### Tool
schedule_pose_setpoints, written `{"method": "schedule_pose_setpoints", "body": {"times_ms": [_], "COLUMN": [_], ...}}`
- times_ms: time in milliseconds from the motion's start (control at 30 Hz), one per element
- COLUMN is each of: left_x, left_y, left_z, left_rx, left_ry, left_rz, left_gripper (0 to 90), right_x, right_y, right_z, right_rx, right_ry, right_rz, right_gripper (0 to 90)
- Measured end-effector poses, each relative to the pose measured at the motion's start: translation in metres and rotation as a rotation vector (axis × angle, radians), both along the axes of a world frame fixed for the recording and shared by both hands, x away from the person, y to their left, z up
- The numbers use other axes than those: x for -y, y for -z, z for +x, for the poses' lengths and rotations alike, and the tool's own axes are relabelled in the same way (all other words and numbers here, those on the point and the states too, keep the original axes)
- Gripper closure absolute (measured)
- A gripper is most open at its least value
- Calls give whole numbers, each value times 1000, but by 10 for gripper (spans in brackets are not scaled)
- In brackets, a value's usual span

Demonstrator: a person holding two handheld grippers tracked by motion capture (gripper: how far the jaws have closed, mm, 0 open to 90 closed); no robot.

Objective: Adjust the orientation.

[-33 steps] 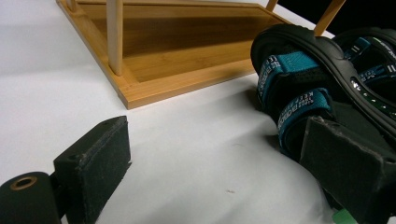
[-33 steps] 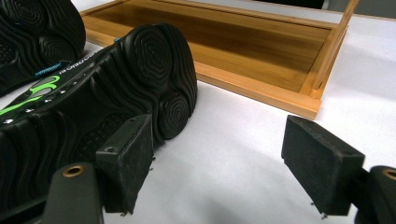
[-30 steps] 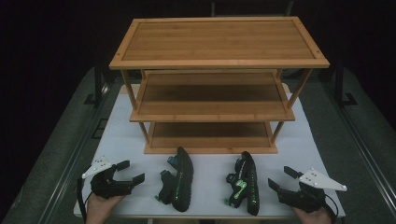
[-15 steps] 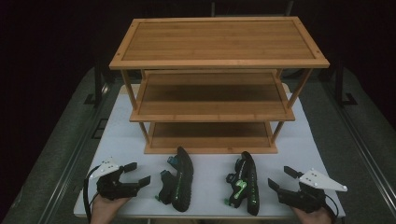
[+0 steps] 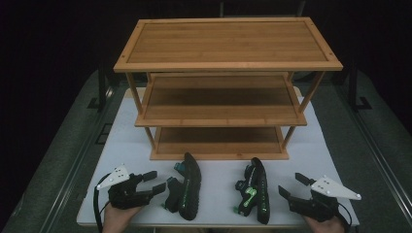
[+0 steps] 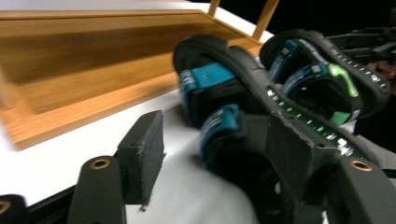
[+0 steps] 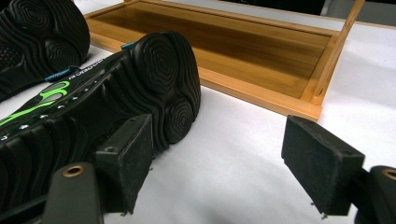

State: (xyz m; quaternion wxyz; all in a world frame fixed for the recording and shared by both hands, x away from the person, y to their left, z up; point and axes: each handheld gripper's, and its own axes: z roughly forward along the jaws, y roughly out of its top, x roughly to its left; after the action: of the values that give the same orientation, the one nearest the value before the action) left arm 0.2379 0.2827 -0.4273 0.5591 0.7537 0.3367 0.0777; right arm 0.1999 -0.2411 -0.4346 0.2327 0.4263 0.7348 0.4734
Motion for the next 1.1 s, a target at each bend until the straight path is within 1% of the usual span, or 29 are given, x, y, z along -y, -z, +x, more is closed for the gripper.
{"method": "schedule_pose_setpoints", "body": {"times_ms": [33, 67, 100, 133, 200, 267, 300, 333, 400, 500, 633, 667, 700, 733, 767, 800, 867, 900, 1067, 1100], "left_x": [3, 4, 9, 12, 13, 12, 12, 12, 11, 10, 13, 14, 14, 16, 16, 17, 18, 20, 25, 28], "left_y": [0, 0, 1, 2, 2, 2, 2, 2, 3, 4, 3, 3, 3, 2, 2, 1, 0, -2, -7, -8], "left_z": [0, 1, 2, 2, 3, 4, 5, 6, 7, 10, 12, 11, 11, 10, 10, 9, 8, 7, 6, 6], "left_rx": [1, -2, -13, -21, -21, -26, -25, -32, -33, -53, -55, -50, -50, -41, -41, -30, -25, -14, 5, 6], "left_ry": [9, 15, 38, 42, 35, 23, 22, 21, 21, 22, 26, 31, 31, 34, 34, 35, 38, 40, 47, 54], "left_rz": [-1, 0, -3, 3, 7, -1, -6, -10, -15, -34, -30, -21, -21, -9, -9, -4, 0, 4, -7, -21], "left_gripper": [446, 463, 494, 520, 561, 601, 633, 649, 683, 685, 688, 709, 726, 744, 768, 768, 787, 792, 816, 817], "right_x": [-1, -1, -1, -2, -2, -2, -2, -3, -3, -4, -5, -4, -4, -4, -4, -4, -4, -4, -3, -3], "right_y": [0, 0, 0, 0, 0, 0, 1, 1, 1, 1, 1, 1, 1, 1, 1, 1, 1, 1, 1, 1], "right_z": [0, 0, 0, 0, 0, 0, 0, 0, 0, 1, 1, 1, 1, 1, 1, 1, 1, 1, 0, 0], "right_rx": [-2, -2, -5, -5, -4, -4, -4, -5, -8, -8, -9, -9, -9, -9, -9, -8, -8, -8, -8, -8], "right_ry": [-2, -2, -2, -2, -3, -4, -4, -4, -5, -7, -7, -7, -6, -5, -5, -5, -5, -4, -3, -3], "right_rz": [1, 1, -1, -2, -5, -6, -7, -7, -8, -11, -12, -12, -13, -12, -12, -12, -12, -12, -13, -14], "right_gripper": [244, 244, 245, 245, 244, 245, 245, 244, 245, 245, 245, 245, 245, 245, 245, 245, 245, 245, 245, 245]}}
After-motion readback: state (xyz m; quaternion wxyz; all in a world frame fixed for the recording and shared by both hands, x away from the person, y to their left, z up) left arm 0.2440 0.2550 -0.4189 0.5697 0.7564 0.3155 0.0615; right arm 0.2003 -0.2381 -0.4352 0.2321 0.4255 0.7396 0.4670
